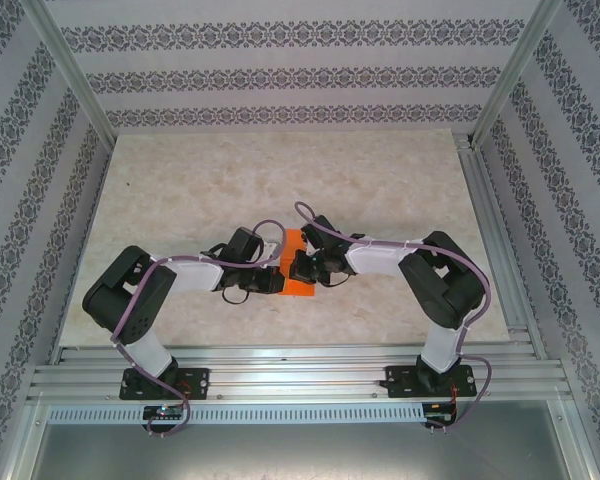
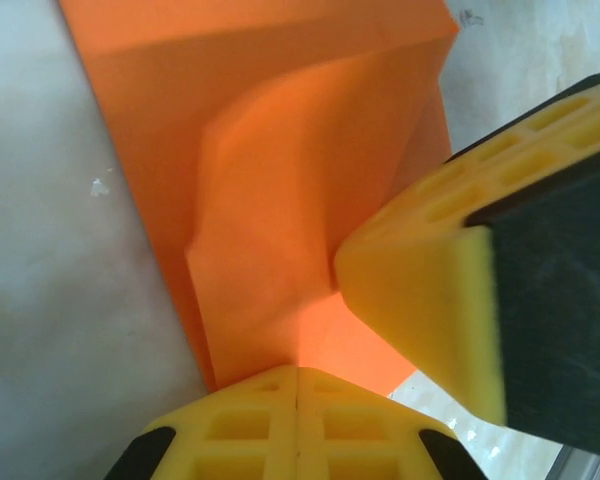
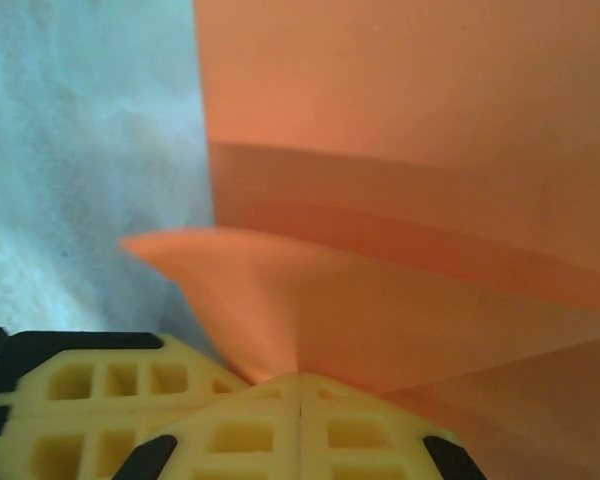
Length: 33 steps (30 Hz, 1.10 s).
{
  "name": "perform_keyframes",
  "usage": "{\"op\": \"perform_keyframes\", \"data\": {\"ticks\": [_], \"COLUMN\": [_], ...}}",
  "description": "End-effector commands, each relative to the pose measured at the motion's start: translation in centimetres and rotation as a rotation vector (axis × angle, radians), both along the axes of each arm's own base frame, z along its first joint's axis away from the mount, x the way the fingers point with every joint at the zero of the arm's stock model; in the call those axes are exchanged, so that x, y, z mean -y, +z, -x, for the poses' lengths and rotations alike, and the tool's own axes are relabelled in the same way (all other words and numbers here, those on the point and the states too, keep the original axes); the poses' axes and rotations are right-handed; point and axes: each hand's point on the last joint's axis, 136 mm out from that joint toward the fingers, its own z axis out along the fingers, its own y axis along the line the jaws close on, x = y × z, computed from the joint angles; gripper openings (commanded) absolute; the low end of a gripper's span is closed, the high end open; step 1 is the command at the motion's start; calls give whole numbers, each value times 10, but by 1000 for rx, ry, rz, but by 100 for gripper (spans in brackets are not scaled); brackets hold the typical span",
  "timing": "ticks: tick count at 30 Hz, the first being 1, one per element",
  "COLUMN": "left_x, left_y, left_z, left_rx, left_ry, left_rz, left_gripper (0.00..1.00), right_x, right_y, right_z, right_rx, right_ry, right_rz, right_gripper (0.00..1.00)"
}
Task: Fold a paper plane with a square sheet of paper (fold left side to right side)
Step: Fold the triangle a second time at the center of the table.
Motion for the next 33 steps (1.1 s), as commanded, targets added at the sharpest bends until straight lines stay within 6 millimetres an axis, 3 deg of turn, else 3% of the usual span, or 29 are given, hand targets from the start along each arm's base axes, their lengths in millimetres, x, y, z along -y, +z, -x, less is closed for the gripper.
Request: {"op": "perform_keyframes", "data": {"ticks": [1,10,14,33], "left_x": [-21,-23,-23,-34], "left_y": [-31,-33,-35,-46], "left_z": [25,26,27,36], "left_rx": [-76,-68,-69,-86], "left_ry": [-13,-15,-19,-29], "left_rz": [-144,-167,-179,-234], "left_gripper": [4,4,4,4], "right_x": [-9,-14,-14,54], "right_y": [0,7,-1,-24], "right_z": [0,4,6,-26], "right_rx": [-14,-30,-53,-32], "right_ry": [29,111,125,163], "right_rz": [-9,-23,-3,272], "right_gripper": [3,3,3,3]}}
